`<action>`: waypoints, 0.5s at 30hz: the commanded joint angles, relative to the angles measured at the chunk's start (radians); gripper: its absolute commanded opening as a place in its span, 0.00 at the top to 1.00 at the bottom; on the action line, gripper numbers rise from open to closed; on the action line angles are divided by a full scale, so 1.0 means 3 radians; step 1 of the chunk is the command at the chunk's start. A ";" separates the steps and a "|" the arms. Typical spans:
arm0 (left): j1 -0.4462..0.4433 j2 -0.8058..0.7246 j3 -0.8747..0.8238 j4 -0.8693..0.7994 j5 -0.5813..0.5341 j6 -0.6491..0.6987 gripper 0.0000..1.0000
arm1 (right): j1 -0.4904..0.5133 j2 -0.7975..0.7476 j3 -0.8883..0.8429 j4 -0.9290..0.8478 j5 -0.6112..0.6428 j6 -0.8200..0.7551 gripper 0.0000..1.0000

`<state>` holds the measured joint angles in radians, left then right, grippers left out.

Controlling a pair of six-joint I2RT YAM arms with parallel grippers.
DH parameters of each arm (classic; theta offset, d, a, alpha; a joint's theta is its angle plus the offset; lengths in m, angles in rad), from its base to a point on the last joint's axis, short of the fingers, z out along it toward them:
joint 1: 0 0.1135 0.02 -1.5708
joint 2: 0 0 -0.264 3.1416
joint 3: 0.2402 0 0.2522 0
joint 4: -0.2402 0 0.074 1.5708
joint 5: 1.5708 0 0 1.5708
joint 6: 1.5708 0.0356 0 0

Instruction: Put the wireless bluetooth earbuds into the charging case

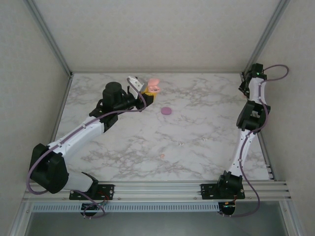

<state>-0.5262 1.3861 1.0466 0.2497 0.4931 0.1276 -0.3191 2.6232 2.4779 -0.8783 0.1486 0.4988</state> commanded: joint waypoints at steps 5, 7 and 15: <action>0.0018 0.0056 0.0135 0.0001 0.0075 0.0009 0.75 | -0.0031 0.0181 0.0160 0.0041 -0.0071 0.0066 0.56; 0.0021 0.0061 0.0137 0.0001 0.0077 0.0009 0.75 | -0.0031 0.0206 0.0194 0.0040 -0.0052 0.0066 0.56; 0.0018 0.0097 0.0142 0.0023 0.0069 -0.0011 0.75 | -0.0031 0.0299 0.0278 0.0020 -0.0001 0.0142 0.61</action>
<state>-0.5262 1.4075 1.0569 0.2485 0.4931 0.1272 -0.3191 2.6774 2.5252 -0.8715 0.1375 0.5171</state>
